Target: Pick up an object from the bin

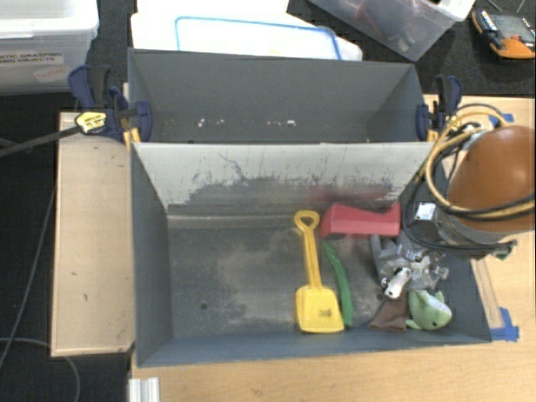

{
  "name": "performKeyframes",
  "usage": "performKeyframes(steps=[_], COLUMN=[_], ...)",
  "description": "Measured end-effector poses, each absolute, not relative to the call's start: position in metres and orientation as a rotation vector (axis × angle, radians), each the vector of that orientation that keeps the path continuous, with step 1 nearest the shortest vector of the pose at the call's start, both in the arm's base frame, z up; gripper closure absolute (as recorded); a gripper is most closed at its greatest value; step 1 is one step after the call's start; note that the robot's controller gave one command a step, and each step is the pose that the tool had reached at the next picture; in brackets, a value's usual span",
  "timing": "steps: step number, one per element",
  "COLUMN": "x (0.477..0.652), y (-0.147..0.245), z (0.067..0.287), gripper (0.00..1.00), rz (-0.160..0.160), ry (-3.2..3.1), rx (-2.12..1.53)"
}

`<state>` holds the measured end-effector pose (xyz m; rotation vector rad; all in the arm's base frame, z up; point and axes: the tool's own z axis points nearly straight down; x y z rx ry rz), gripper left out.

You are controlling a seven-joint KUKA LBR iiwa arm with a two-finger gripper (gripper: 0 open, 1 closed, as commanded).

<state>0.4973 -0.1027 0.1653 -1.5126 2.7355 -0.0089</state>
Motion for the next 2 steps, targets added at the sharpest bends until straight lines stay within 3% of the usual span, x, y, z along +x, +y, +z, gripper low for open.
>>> performKeyframes(steps=[1, 2], x=[0.497, 0.496], y=[-0.103, -0.116], z=[0.166, 0.309], gripper=[1.0, 1.0], rz=[-0.008, -0.005], ry=[2.738, 2.739], rx=[-1.508, -1.506])
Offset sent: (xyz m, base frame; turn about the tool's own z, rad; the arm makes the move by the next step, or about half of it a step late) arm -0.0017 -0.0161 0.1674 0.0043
